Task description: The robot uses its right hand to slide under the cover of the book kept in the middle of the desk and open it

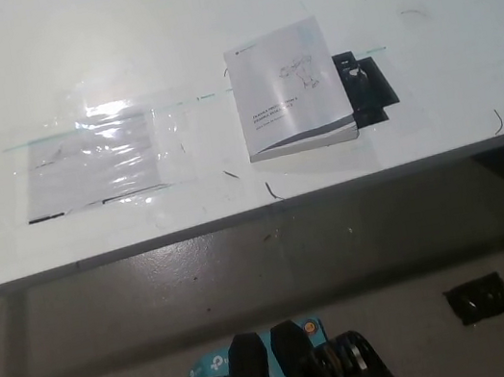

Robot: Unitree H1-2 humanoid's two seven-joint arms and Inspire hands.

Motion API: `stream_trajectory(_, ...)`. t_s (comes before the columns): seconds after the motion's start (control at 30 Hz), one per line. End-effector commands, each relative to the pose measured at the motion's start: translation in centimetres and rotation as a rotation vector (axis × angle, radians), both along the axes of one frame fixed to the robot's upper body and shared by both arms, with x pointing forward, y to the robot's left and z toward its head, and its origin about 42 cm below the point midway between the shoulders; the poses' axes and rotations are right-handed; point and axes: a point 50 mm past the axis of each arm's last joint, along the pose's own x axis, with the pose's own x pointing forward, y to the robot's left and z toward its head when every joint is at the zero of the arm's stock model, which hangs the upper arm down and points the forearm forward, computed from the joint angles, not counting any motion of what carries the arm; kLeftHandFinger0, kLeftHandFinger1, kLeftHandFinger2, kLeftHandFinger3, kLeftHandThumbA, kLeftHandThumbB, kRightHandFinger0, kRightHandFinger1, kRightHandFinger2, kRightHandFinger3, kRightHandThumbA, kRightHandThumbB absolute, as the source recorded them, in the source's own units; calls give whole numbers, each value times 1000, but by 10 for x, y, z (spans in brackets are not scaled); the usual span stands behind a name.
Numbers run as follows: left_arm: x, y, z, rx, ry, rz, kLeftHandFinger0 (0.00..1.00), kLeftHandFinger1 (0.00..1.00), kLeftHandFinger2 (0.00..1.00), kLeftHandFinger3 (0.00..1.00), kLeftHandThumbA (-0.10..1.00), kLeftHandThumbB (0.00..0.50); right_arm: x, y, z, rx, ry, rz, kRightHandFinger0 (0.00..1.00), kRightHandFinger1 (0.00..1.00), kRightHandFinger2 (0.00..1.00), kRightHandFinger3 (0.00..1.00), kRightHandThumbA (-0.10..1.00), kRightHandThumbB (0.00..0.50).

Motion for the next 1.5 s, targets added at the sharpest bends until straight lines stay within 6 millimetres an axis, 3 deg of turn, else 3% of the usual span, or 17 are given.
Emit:
stream_trajectory(0.0, 4, 14, 11, 35, -32, 35, 932, 1000, 1000, 1000, 1000, 20, 11, -15, 41, -3, -72, -112, 1000, 1000, 1000, 1000, 1000, 121)
stream_trajectory(0.13, 5, 15, 10, 28, -31, 31, 950, 1000, 1000, 1000, 1000, 16, 13, -16, 57, -17, -105, -137, 1000, 1000, 1000, 1000, 1000, 136)
stream_trajectory(0.33, -6, 21, 6, 26, -31, 65, 995, 1000, 1000, 1000, 1000, 42, 27, -1, 98, -86, -161, -179, 1000, 1000, 1000, 1000, 1000, 107)
stream_trajectory(0.37, -7, 20, 7, 32, -32, 65, 1000, 1000, 1000, 1000, 1000, 36, 28, 1, 112, -116, -195, -186, 1000, 1000, 1000, 1000, 1000, 126)
stream_trajectory(0.47, -8, 20, 7, 39, -16, 64, 966, 1000, 1000, 1000, 1000, 34, 28, 6, 128, -175, -224, -183, 1000, 1000, 1000, 1000, 1000, 140)
stream_trajectory(0.63, -10, 18, 9, 37, -26, 63, 1000, 1000, 1000, 1000, 1000, 32, 24, 18, 160, -245, -351, -155, 1000, 1000, 1000, 1000, 1000, 184)
stream_trajectory(0.7, -11, 19, 8, 45, -27, 49, 1000, 1000, 1000, 1000, 1000, 36, 20, 29, 179, -255, -426, -119, 1000, 1000, 1000, 1000, 1000, 176)
stream_trajectory(0.8, -11, 20, 7, 33, -10, 70, 966, 990, 1000, 1000, 1000, 30, 14, 46, 191, -281, -489, -51, 1000, 1000, 1000, 1000, 1000, 171)
stream_trajectory(0.87, -10, 20, 7, 32, -2, 67, 972, 994, 1000, 1000, 1000, 27, 8, 70, 202, -298, -536, 28, 1000, 1000, 1000, 1000, 1000, 176)
stream_trajectory(0.93, -10, 20, 6, 31, -16, 63, 1000, 1000, 1000, 1000, 1000, 26, 6, 86, 202, -298, -548, 89, 1000, 1000, 1000, 1000, 1000, 150)
stream_trajectory(0.97, -11, 20, 6, 31, -17, 62, 1000, 1000, 1000, 1000, 1000, 36, 6, 89, 201, -299, -543, 100, 1000, 1000, 1000, 1000, 1000, 160)
stream_trajectory(1.17, -14, 19, 8, 41, 2, 52, 954, 984, 1000, 1000, 1000, 7, 6, 138, 173, -256, -476, 310, 1000, 1000, 1000, 1000, 1000, 133)
stream_trajectory(1.23, -14, 18, 8, 42, 0, 53, 1000, 1000, 1000, 1000, 1000, 16, 9, 157, 161, -221, -460, 390, 1000, 1000, 1000, 1000, 1000, 94)
stream_trajectory(1.37, -12, 19, 6, 40, -3, 48, 1000, 1000, 1000, 1000, 1000, 16, 15, 184, 143, -179, -430, 491, 1000, 1000, 1000, 1000, 1000, 117)
stream_trajectory(1.47, -11, 19, 6, 35, -2, 61, 1000, 1000, 1000, 1000, 1000, 27, 17, 191, 140, -152, -420, 506, 1000, 1000, 1000, 1000, 1000, 118)
